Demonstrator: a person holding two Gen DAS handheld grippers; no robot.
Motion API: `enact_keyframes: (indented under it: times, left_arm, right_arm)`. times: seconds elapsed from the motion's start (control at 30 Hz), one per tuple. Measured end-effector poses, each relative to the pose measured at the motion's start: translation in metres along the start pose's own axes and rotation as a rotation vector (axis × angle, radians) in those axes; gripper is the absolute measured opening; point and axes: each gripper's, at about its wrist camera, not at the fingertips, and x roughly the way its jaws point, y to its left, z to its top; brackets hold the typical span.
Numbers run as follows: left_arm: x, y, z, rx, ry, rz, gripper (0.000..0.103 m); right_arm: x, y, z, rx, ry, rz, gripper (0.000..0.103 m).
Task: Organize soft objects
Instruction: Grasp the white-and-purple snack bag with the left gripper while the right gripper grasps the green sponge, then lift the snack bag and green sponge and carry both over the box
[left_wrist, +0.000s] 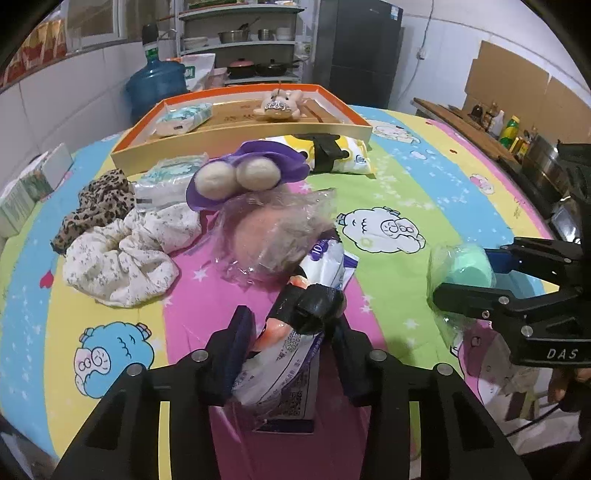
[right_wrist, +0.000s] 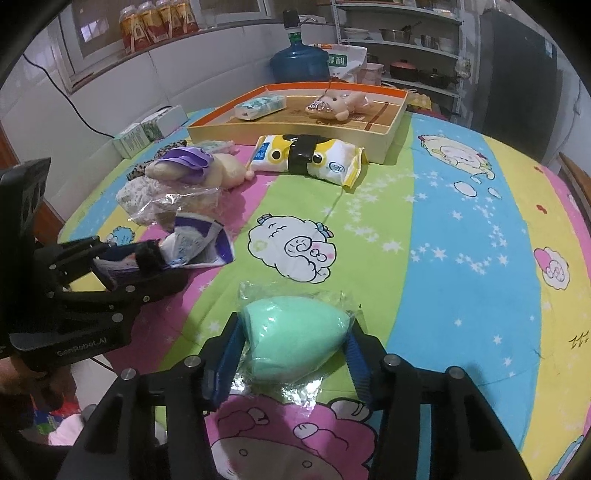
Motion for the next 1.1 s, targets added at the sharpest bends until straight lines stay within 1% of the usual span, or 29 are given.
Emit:
enact_keyframes:
  times: [0.07, 0.1, 0.13, 0.47, 0.6, 0.7, 0.83, 1.1]
  left_arm:
    - [-0.001, 0.002, -0.001, -0.009, -0.001, -0.013, 0.038]
    - [-0.002, 0.002, -0.001, -0.012, -0.001, -0.021, 0.033]
    - [-0.003, 0.003, -0.002, -0.017, -0.001, -0.03, 0.032]
    - [-0.023, 0.004, 0.0, -0.038, -0.014, -0.115, 0.031]
    - [-0.043, -0.001, 0.008, -0.018, -0.041, -0.14, 0.031]
    - [-0.06, -0.003, 0.022, 0.003, -0.062, -0.15, 0.031]
    - [-0.08, 0.0, 0.05, 0.023, -0.092, -0.141, 0.031]
    - [-0.112, 0.012, 0.117, 0.041, -0.179, -0.092, 0.031]
  right_arm:
    - [-0.001, -0.001, 0.0, 0.004, -0.001, 0.009, 0.051]
    - [-0.002, -0.001, 0.0, 0.005, -0.001, 0.011, 0.051]
    - [-0.002, -0.001, 0.0, 0.006, -0.002, 0.013, 0.051]
    - [-0.016, 0.001, 0.006, 0.008, -0.036, 0.015, 0.051]
    - [-0.022, 0.002, 0.01, 0.008, -0.05, 0.013, 0.051]
    - [-0.029, 0.003, 0.015, 0.011, -0.066, 0.012, 0.051]
    - [-0.041, 0.005, 0.03, 0.013, -0.092, 0.004, 0.051]
    - [-0.074, 0.011, 0.085, 0.025, -0.179, -0.018, 0.051]
